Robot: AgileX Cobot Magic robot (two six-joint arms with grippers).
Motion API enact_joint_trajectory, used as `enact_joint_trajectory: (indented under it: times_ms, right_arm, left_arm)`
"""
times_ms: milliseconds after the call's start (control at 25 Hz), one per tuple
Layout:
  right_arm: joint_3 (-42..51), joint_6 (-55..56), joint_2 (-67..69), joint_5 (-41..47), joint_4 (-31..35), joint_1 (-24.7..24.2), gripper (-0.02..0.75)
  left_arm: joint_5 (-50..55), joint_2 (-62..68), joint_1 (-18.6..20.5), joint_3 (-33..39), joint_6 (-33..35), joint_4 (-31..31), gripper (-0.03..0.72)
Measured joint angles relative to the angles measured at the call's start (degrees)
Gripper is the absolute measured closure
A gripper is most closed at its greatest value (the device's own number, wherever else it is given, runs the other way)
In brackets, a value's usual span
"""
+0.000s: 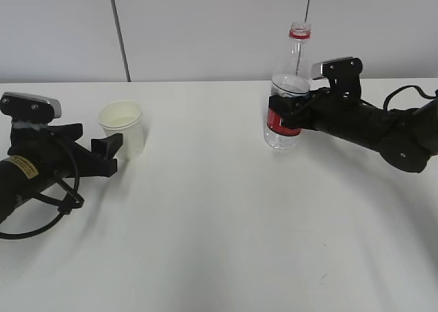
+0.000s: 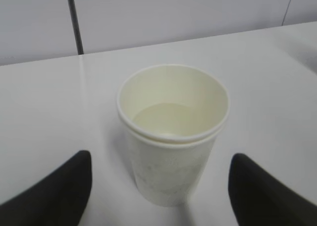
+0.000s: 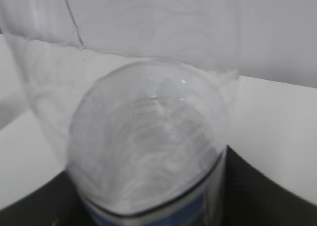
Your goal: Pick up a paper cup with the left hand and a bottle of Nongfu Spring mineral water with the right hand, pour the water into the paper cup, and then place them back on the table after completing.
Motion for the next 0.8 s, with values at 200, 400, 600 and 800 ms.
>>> enact_joint_trajectory:
  times_ms: [200, 400, 600, 800]
  right_arm:
    - [-0.10, 0.00, 0.00, 0.00, 0.10, 0.00, 0.321]
    - [-0.10, 0.00, 0.00, 0.00, 0.08, 0.00, 0.270]
    - [-0.10, 0.00, 0.00, 0.00, -1.15, 0.00, 0.183]
    - [-0.10, 0.00, -0.11, 0.26, -3.03, 0.00, 0.170]
  left_arm:
    - [0.00, 0.00, 0.00, 0.00, 0.00, 0.00, 0.166]
    - [0.00, 0.00, 0.00, 0.00, 0.00, 0.00, 0.166]
    - [0.00, 0.00, 0.00, 0.00, 0.00, 0.00, 0.166]
    - [0.00, 0.00, 0.00, 0.00, 0.00, 0.00, 0.166]
